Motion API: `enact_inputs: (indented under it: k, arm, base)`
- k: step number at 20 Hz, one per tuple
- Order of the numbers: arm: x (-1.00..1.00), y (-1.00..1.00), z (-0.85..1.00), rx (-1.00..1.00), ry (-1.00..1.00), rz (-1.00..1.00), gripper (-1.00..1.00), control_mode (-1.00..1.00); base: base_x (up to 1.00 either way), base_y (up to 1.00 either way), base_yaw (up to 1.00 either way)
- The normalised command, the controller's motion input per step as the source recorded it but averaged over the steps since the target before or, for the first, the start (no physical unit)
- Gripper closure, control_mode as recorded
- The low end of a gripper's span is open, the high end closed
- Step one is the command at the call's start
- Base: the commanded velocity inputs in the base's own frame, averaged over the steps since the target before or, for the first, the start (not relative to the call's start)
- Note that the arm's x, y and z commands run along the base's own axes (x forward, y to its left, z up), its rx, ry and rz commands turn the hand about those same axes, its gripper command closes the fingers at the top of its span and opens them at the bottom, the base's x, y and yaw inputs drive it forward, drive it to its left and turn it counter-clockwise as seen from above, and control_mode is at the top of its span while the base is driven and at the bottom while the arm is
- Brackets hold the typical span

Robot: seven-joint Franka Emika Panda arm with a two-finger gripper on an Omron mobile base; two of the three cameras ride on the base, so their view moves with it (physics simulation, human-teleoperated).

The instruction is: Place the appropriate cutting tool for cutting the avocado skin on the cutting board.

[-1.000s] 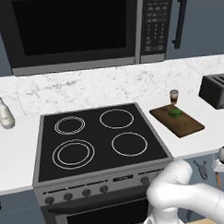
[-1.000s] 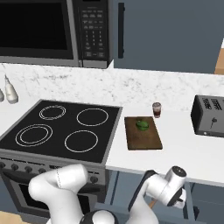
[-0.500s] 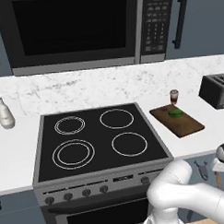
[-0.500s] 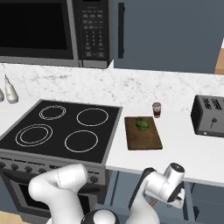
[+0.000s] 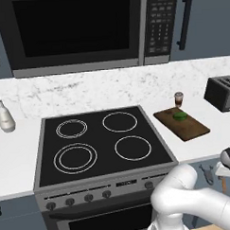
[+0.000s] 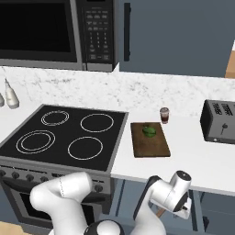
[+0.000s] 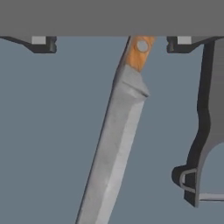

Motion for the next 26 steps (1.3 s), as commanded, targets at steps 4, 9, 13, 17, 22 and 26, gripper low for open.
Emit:
enact_inputs:
  k: [4,9,13,17,22,26]
  arm:
    - [-0.11,0.18,-0.11,0.00,0.00,-0.05,-1.00,-1.00]
    - [-0.04,0.19,-0.27,0.00,0.03,-0.06,-1.00,-1.00]
    - [-0.07,0.28,-0.35,0.00,0.06,-0.04,-1.00,-1.00]
    - [-0.09,0.31,-0.51,-0.02,0.06,-0.03,1.00,-1.00]
    - [-0.24,0.12,-0.67,0.00,0.06,-0.03,1.00,-1.00]
    - [-0.51,0.00,-0.65,0.00,0.00,-0.04,1.00,-1.00]
  base:
    - [0.00,0.00,0.00]
    - [0.00,0.00,0.00]
    - [0.00,0.00,0.00]
    - [0.00,0.00,0.00]
    - [0.00,0.00,0.00]
    - [0.00,0.00,0.00]
